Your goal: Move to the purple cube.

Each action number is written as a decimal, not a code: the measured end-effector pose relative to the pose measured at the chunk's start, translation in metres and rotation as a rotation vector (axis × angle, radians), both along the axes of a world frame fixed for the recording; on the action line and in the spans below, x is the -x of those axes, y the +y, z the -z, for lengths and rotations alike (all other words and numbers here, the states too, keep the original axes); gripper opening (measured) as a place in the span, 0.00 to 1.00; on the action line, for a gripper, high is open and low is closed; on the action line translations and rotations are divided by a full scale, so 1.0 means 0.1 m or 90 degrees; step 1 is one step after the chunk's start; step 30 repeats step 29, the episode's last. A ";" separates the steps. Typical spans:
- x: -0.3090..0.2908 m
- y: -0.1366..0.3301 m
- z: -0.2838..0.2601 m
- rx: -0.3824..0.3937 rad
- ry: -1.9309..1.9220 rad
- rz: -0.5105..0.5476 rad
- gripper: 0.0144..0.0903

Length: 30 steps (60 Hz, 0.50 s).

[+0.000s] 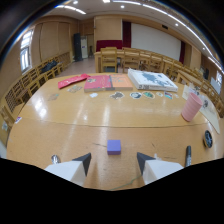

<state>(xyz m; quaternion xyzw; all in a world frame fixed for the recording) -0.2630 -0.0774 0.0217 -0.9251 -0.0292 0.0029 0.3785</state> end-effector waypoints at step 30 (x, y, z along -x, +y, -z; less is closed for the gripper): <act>0.02 0.08 0.08 0.016 -0.006 -0.015 0.95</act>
